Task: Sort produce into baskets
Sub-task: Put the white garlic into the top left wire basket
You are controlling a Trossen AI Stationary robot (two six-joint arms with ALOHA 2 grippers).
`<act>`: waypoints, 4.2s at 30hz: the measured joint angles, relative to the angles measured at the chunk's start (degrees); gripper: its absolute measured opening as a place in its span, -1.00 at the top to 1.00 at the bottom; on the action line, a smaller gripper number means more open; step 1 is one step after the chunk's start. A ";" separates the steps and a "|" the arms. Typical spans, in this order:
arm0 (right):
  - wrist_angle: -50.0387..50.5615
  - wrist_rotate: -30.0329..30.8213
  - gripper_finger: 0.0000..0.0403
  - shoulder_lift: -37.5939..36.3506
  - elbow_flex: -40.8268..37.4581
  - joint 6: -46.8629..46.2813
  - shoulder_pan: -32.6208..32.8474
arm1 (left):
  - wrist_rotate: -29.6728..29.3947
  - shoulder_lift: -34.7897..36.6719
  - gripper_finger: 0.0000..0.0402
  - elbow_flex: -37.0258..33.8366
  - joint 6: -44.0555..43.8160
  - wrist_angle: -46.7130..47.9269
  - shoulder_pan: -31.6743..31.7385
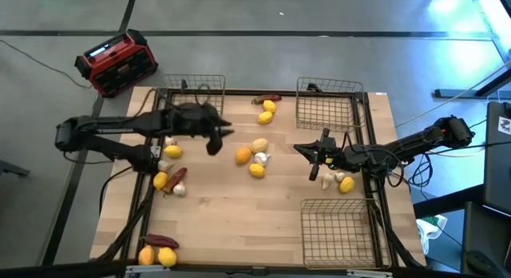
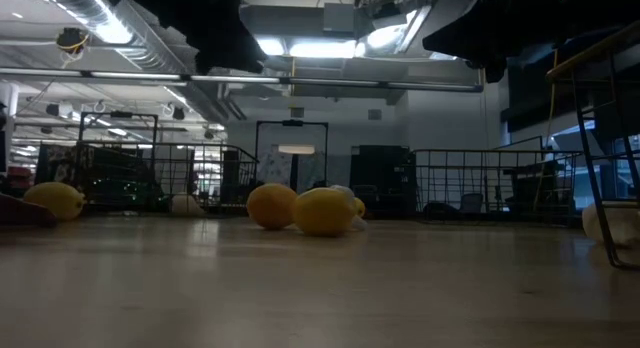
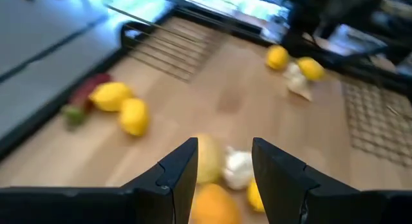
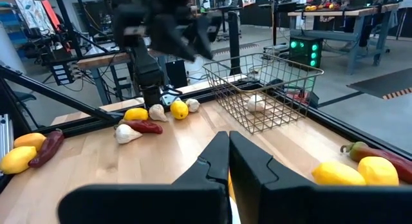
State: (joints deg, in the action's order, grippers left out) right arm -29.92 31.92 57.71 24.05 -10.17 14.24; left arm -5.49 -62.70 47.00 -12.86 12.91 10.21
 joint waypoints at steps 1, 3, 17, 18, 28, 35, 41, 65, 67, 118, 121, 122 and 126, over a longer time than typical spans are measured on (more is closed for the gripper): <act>0.01 0.00 0.93 0.00 0.00 0.00 -0.02 | -0.10 -0.98 0.29 -0.22 -0.06 -1.27 -1.38; -0.21 0.00 0.93 0.31 0.00 -0.01 -0.10 | -0.32 -2.88 0.29 -1.18 -0.53 -5.91 -3.84; -3.84 -11.55 0.93 12.49 1.70 -5.62 -8.22 | -5.09 -20.25 0.29 -1.72 -2.95 -19.10 -14.60; -3.13 -12.53 0.93 13.76 2.77 -4.23 -8.57 | -5.45 -21.31 0.29 -1.72 -3.22 -19.49 -15.02; 33.77 -17.52 0.93 27.92 24.08 8.65 -14.99 | -9.01 -25.99 0.29 -1.83 -3.27 -19.52 -17.88; 38.69 -25.77 0.92 36.24 26.95 10.62 -18.25 | -9.41 -25.97 0.29 -1.83 -3.13 -19.51 -17.71; 37.32 -29.01 0.64 40.67 26.95 10.67 -19.67 | -9.41 -25.97 0.29 -1.83 -3.17 -19.15 -17.84; 24.36 -30.87 0.37 49.78 27.12 19.39 -19.87 | -10.34 -25.97 0.29 -1.81 -3.56 -19.56 -17.69; 24.26 -30.49 0.49 49.81 27.10 18.97 -19.79 | -10.38 -25.97 0.29 -1.81 -3.63 -19.55 -17.69; 9.22 -30.62 0.92 48.07 26.84 5.84 -3.82 | -18.59 -22.69 0.29 -1.68 -2.64 -25.10 -25.43; 6.82 -34.69 0.92 49.57 26.97 3.92 -5.11 | -18.59 -22.69 0.29 -1.68 -3.45 -22.97 -25.45; 6.74 -35.65 0.92 49.95 26.97 3.87 -5.63 | -18.59 -22.69 0.29 -1.68 -3.50 -22.73 -25.45; 8.90 -37.64 0.92 51.01 26.93 4.57 -7.66 | -18.75 -22.71 0.29 -1.68 -2.75 -22.08 -25.39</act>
State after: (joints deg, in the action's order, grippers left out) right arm -21.02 -5.72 108.72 50.98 -5.61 6.58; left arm -24.24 -85.41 45.32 -15.61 -9.16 -15.18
